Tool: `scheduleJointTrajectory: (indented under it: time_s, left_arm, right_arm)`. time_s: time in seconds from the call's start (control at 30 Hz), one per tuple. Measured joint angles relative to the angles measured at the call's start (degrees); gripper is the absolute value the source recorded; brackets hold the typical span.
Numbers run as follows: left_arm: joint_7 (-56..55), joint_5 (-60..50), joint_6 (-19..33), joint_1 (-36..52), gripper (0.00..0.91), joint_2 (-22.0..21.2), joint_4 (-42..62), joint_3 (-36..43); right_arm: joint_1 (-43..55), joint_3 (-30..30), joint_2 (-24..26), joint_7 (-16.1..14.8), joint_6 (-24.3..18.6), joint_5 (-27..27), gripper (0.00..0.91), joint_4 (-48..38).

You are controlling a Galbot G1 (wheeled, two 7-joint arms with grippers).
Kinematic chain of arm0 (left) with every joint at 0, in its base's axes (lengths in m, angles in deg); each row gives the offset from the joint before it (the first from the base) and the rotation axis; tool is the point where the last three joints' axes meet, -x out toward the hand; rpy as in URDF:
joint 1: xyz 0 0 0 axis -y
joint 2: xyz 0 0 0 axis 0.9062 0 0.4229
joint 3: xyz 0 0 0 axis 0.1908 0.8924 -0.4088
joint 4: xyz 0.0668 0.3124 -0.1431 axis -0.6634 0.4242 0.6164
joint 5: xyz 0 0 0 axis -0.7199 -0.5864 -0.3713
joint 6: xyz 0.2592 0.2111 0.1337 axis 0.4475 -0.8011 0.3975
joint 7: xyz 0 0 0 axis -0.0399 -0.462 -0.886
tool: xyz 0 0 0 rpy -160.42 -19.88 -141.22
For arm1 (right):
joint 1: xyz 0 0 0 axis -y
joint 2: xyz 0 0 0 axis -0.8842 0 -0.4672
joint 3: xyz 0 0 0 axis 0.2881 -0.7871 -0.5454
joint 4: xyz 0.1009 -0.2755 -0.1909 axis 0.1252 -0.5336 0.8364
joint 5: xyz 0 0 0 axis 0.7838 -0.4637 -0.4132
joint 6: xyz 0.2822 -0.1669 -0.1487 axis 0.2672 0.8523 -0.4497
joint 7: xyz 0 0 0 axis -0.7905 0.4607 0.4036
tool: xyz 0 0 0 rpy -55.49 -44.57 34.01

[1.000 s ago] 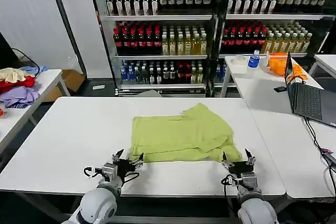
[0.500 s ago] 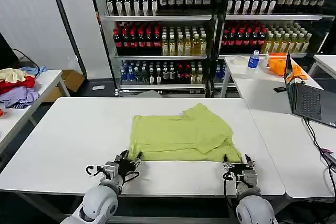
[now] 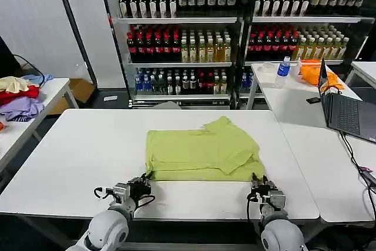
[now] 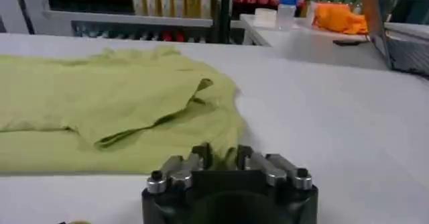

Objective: Fold and organize the clothes.

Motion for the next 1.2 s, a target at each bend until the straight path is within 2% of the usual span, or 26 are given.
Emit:
scheduleJointTrajectory:
  time_s: [0.4,0.43,0.47,0.5,0.53,0.57,0.93,1.2]
  left_arm:
    - [-0.68,-0.45,-0.59,-6.69,0.02,1.2,-7.4,-2.01]
    - [-0.67,-0.64,-0.55,-7.69,0.02,1.4,-8.48,-2.36]
    - [-0.67,-0.83,-0.47,-8.68,0.02,1.59,-9.39,-2.69]
    - [-0.68,-1.03,-0.41,-9.64,0.292,1.72,-10.23,-2.99]
    - [-0.69,-1.32,-0.31,-10.8,0.675,1.87,-11.31,-3.4]
    - [-0.73,-1.58,-0.28,-11.81,0.907,1.99,-12.25,-3.75]
    - [-1.79,-4.76,-0.83,-20.53,0.907,2.98,-21.21,-7.89]
    - [-2.6,-4.73,-1.03,-22.52,0.907,4.51,-25.11,-10.98]
  right_arm:
    - [-10.52,2.95,0.62,-0.7,0.02,-2.41,0.0,9.35]
    - [-11.65,3.24,0.59,-0.78,0.01,-2.69,0.081,10.31]
    - [-12.71,3.47,0.53,-0.85,0.02,-2.97,0.907,11.18]
    - [-13.77,3.72,0.47,-0.89,0.09,-3.28,0.907,12.04]
    - [-14.79,3.96,0.4,-0.93,0.18,-3.64,0.907,12.87]
    - [-15.92,4.23,0.32,-1.03,0.23,-4.06,0.907,13.79]
    - [-23.52,8.41,1.19,-2.34,-1.27,-7.92,0.907,21.18]
    - [-23.56,11.25,2.49,-2.52,-1.65,-7.62,0.907,23.48]
